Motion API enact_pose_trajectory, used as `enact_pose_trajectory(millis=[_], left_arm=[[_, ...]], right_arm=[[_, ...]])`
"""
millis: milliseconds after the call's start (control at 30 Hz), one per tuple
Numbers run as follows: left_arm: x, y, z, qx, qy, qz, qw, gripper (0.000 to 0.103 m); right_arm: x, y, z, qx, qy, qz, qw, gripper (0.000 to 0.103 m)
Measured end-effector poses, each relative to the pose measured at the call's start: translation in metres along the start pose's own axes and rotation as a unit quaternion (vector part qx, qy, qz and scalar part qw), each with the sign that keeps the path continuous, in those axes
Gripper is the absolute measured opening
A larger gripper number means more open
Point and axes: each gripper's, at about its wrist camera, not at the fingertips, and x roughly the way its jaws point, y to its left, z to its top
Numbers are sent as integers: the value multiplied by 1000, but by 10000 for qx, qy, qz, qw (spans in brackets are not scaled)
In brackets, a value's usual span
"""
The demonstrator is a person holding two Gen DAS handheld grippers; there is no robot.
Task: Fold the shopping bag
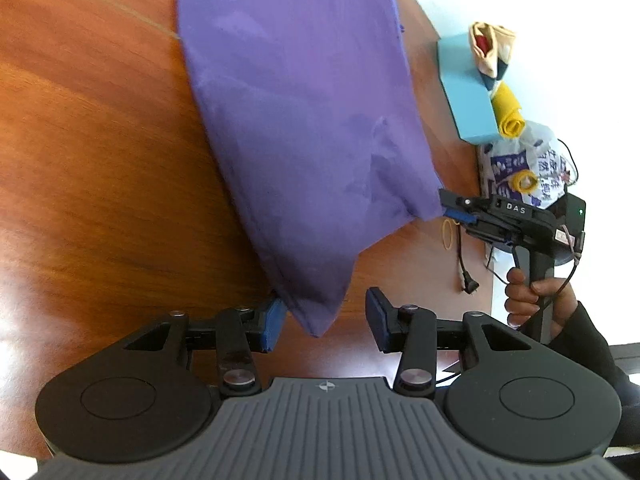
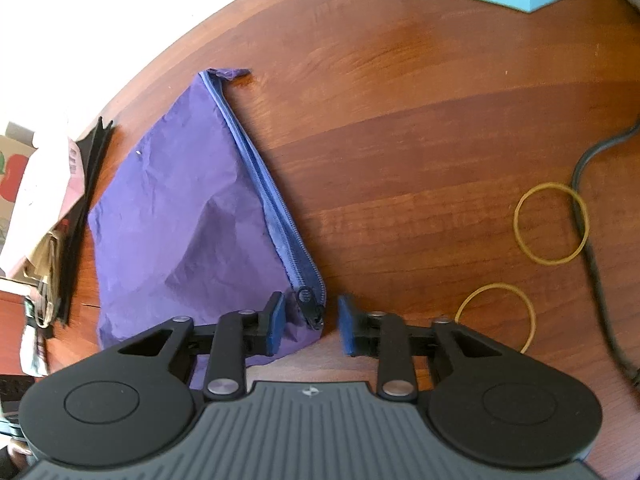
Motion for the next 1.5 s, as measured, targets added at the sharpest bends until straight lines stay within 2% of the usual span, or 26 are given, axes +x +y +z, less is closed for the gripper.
enact_pose_trajectory(millis=[100, 267, 333, 433, 533, 633, 733, 767, 833, 967, 1000, 1067, 1167, 1333, 1500], left_arm=[[-5, -1, 3, 27, -223, 37, 9997, 9], [-27, 6, 9, 343, -536, -190, 9978, 4], [-34, 13, 14, 407, -557, -210, 9974, 4], [-40, 21, 22, 529, -492, -142, 9973, 3], [-39, 26, 26, 686, -293, -35, 9972, 4], [-43, 28, 25, 809, -114, 136, 9966, 8], [-59, 21, 20, 1147, 2, 174, 9933, 29], [-66, 16, 19, 1295, -14, 217, 9913, 36], [-78, 7, 18, 1622, -105, 420, 9858, 38], [-88, -17, 19, 2151, -536, 949, 9705, 42], [-86, -21, 20, 2252, -598, 1039, 9669, 42], [-74, -34, 24, 2591, -772, 1310, 9538, 42], [-48, -43, 31, 2873, -784, 1543, 9421, 41], [-12, -55, 29, 3271, -648, 1692, 9275, 40], [4, -48, 17, 3371, -377, 1746, 9244, 40]], right_arm=[[-2, 3, 0, -42, -55, -16, 10000, 14], [-10, 10, -3, -122, -108, -35, 9999, 12], [-15, 11, -3, -59, -159, -1, 9999, 12], [-17, 6, -6, 184, -85, 326, 9993, 12], [-11, 8, -14, 126, 29, 219, 9997, 12], [-3, 12, -23, 146, 116, 203, 9996, 12], [-1, 24, -31, -172, 143, -16, 9997, 17], [-3, 32, -33, -391, 125, -149, 9990, 29], [-7, 44, -36, -694, 60, -336, 9970, 40], [-20, 78, -45, -1577, -348, -1082, 9809, 52], [-22, 86, -47, -1781, -432, -1187, 9759, 53], [-21, 101, -50, -2119, -540, -1303, 9671, 55], [-18, 118, -53, -2506, -619, -1299, 9573, 55], [-6, 135, -61, -2744, -587, -1081, 9537, 55], [17, 145, -74, -2986, -440, -1112, 9468, 55]])
